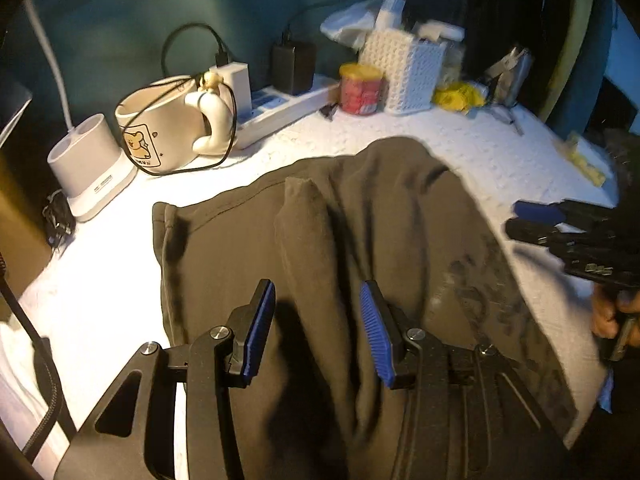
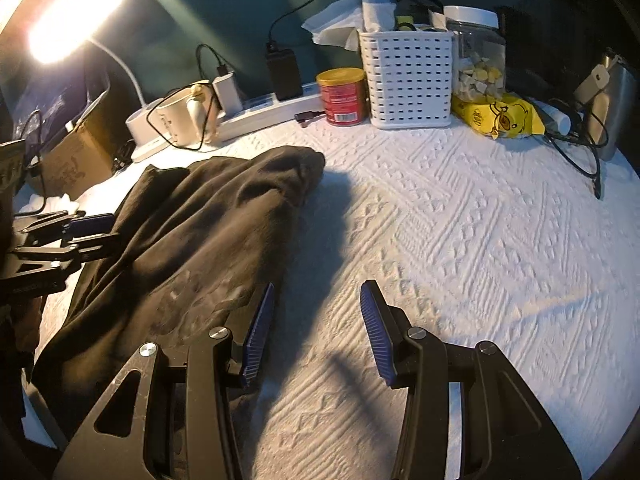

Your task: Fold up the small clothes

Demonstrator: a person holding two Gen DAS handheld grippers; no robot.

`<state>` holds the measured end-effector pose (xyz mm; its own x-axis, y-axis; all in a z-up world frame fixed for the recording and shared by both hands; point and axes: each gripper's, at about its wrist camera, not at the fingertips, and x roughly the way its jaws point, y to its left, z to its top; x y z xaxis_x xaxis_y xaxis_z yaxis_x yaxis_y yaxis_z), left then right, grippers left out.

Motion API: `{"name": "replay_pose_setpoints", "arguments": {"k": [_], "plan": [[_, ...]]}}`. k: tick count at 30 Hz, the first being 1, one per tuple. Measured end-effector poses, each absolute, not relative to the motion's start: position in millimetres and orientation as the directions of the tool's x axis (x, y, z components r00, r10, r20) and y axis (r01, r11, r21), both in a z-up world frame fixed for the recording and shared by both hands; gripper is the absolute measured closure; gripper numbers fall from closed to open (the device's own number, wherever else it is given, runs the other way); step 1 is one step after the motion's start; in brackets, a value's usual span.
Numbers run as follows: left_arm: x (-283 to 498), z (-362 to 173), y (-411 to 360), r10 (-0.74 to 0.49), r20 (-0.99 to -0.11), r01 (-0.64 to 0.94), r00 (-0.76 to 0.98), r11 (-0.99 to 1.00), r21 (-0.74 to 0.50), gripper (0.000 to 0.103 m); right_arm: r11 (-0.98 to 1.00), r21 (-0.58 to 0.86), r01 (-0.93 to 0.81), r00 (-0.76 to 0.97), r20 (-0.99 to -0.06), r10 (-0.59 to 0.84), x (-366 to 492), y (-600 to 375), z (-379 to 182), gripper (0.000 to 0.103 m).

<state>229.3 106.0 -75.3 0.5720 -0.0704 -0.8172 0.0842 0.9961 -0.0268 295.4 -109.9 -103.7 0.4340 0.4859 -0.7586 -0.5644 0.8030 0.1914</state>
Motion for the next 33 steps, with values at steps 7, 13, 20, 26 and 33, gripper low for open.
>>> {"name": "replay_pose_setpoints", "arguments": {"k": [7,13,20,26,33], "plan": [[248,-74,110,-0.091,-0.789,0.115,0.608,0.993,-0.026,0.091,0.817,0.195,-0.542,0.457,-0.748,0.481,312,-106,-104,0.055],[245,-61,129,-0.099,-0.736,0.079,0.669,0.995,-0.063,0.100,0.810,0.229,-0.540,0.473,-0.713,0.517,338,-93,-102,0.055],[235,-42,148,-0.093,-0.718,0.049,0.690,0.995,-0.081,0.100,0.783,0.308,-0.541,0.452,-0.678,0.579,372,-75,-104,0.055],[235,-40,151,-0.097,-0.716,0.053,0.691,0.995,-0.083,0.100,0.762,0.373,-0.529,0.387,-0.693,0.608,390,-64,-114,0.055],[236,-39,165,-0.084,-0.713,0.036,0.696,0.996,-0.083,0.100,0.741,0.377,-0.556,0.327,-0.720,0.612,388,-48,-125,0.055]]}}
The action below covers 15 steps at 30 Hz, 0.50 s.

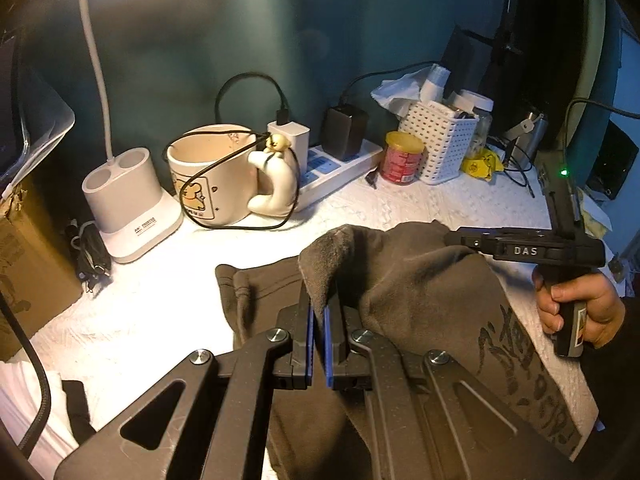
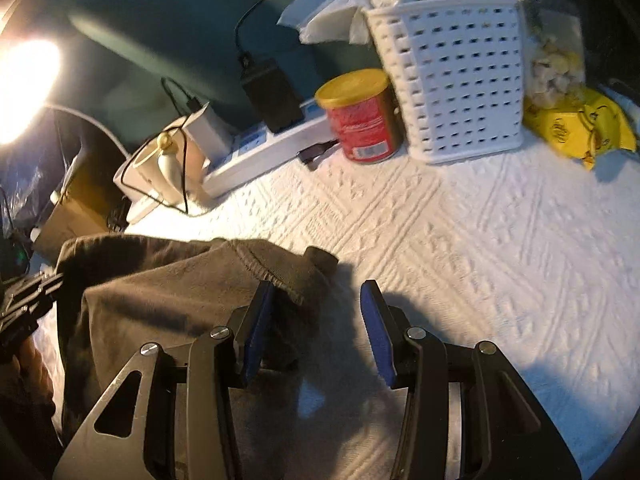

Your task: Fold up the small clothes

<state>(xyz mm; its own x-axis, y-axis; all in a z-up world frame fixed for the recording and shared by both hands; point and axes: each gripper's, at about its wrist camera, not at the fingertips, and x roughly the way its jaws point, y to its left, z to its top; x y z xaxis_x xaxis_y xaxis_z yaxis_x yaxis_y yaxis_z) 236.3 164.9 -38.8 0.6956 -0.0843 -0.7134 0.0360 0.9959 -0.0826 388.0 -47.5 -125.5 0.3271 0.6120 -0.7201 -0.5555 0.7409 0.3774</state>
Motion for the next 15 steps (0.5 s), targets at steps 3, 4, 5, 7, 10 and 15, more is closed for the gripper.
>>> {"name": "replay_pose_setpoints", "arguments": {"k": [3,4,5,7,10,15], "plan": [[235,-38,169,-0.085,-0.714,0.039,0.695,0.996,-0.080,0.100,0.722,0.410,-0.558,0.291,-0.717,0.633,390,-45,-127,0.062],[234,-36,169,-0.090,-0.710,0.043,0.699,0.996,-0.084,0.100,0.703,0.441,-0.558,0.261,-0.711,0.653,391,-44,-128,0.075],[233,-35,170,-0.094,-0.707,0.046,0.701,0.995,-0.087,0.100,0.695,0.454,-0.557,0.248,-0.708,0.661,393,-43,-128,0.078],[232,-33,170,-0.102,-0.703,0.053,0.704,0.994,-0.091,0.100,0.687,0.449,-0.572,0.251,-0.702,0.667,393,-41,-122,0.087],[233,-34,170,-0.107,-0.703,0.059,0.703,0.994,-0.092,0.100,0.673,0.454,-0.584,0.269,-0.675,0.688,396,-41,-110,0.089],[235,-40,173,-0.114,-0.707,0.055,0.698,0.993,-0.105,0.100,0.648,0.458,-0.609,0.269,-0.650,0.711,407,-39,-98,0.090]]}}
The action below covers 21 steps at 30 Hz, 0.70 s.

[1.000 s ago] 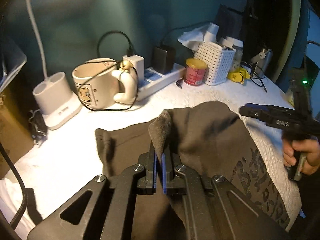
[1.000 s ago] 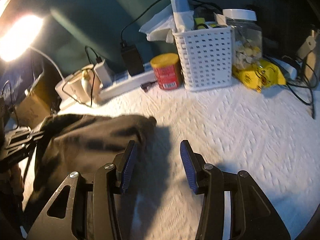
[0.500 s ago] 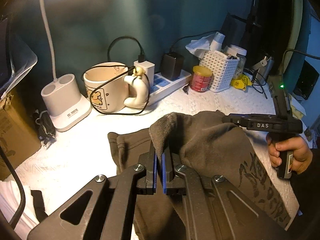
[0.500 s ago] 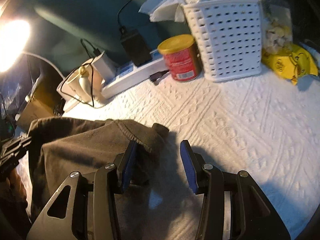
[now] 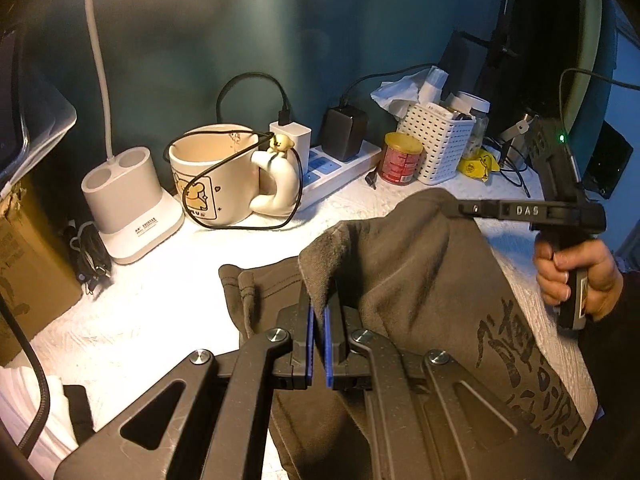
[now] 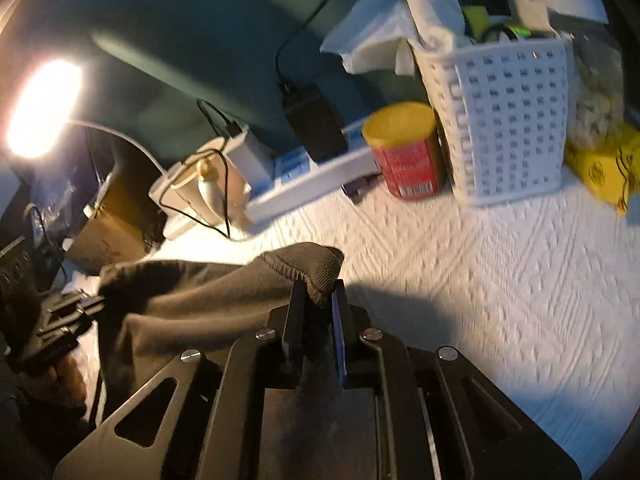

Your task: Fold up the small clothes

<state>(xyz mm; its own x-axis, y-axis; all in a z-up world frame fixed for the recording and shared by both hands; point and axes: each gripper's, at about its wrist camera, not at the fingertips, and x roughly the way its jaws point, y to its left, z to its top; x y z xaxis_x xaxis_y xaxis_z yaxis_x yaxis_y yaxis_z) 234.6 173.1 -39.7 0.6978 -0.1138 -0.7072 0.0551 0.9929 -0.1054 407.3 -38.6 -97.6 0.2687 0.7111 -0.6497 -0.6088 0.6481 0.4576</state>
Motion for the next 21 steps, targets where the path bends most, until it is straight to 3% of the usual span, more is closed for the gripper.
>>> {"name": "replay_pose_setpoints", "arguments": {"k": [6,10,21], "plan": [[243,-67,195,-0.132,-0.740,0.005,0.659,0.985,-0.171,0.100,0.649,0.415,-0.638,0.263,-0.675,0.690,415,-21,-108,0.089],[244,-88,207,-0.130,-0.766,-0.037,0.629,0.980,-0.196,0.101,0.693,0.310,-0.651,0.309,-0.726,0.615,413,-10,-119,0.078],[256,-83,203,-0.176,-0.769,-0.013,0.615,0.972,-0.233,0.100,0.746,0.272,-0.608,0.396,-0.711,0.581,412,-33,-104,0.078]]}}
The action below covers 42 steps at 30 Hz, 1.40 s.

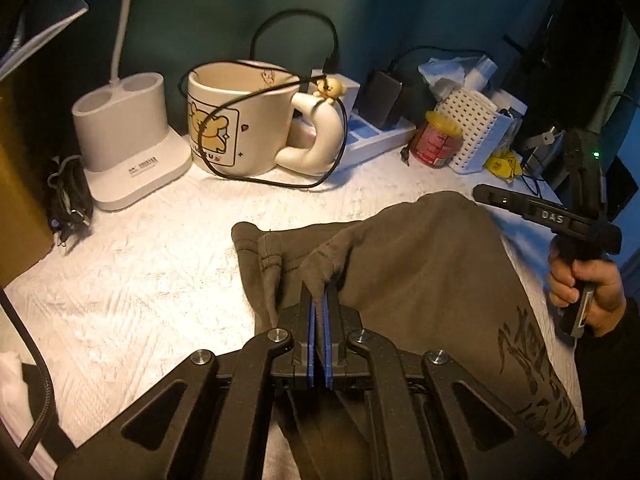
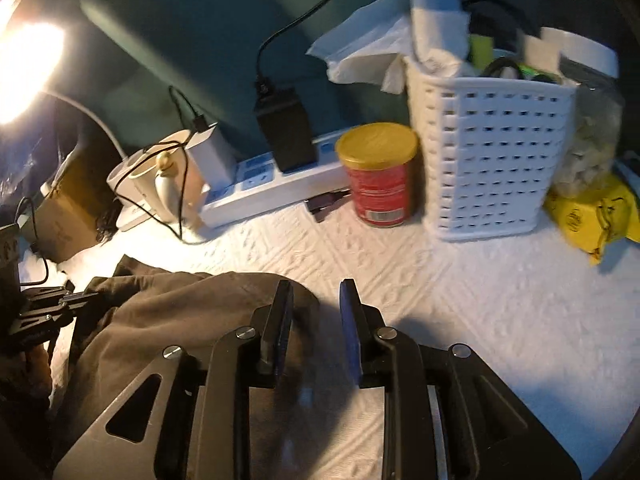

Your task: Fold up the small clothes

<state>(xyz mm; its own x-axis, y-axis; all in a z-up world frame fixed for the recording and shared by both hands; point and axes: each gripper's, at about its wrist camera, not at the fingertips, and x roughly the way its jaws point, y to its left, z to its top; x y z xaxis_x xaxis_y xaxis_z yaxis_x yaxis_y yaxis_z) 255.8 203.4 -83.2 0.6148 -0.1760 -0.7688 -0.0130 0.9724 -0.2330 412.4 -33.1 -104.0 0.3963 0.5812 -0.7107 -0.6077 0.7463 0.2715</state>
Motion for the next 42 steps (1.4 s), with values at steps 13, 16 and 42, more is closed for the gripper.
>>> {"name": "replay_pose_setpoints", "arguments": {"k": [13,16,42], "plan": [[280,-101,199,-0.181,-0.769,0.006,0.613,0.975,-0.224,0.100,0.740,0.312,-0.596,0.347,-0.731,0.588,404,-38,-115,0.078],[273,-94,198,-0.136,-0.747,-0.014,0.650,0.981,-0.191,0.100,0.733,0.323,-0.598,0.340,-0.727,0.597,404,-37,-117,0.078],[228,-70,200,-0.073,-0.747,-0.112,0.661,0.975,-0.194,0.070,0.742,0.266,-0.615,0.384,-0.721,0.577,372,-45,-92,0.078]]}}
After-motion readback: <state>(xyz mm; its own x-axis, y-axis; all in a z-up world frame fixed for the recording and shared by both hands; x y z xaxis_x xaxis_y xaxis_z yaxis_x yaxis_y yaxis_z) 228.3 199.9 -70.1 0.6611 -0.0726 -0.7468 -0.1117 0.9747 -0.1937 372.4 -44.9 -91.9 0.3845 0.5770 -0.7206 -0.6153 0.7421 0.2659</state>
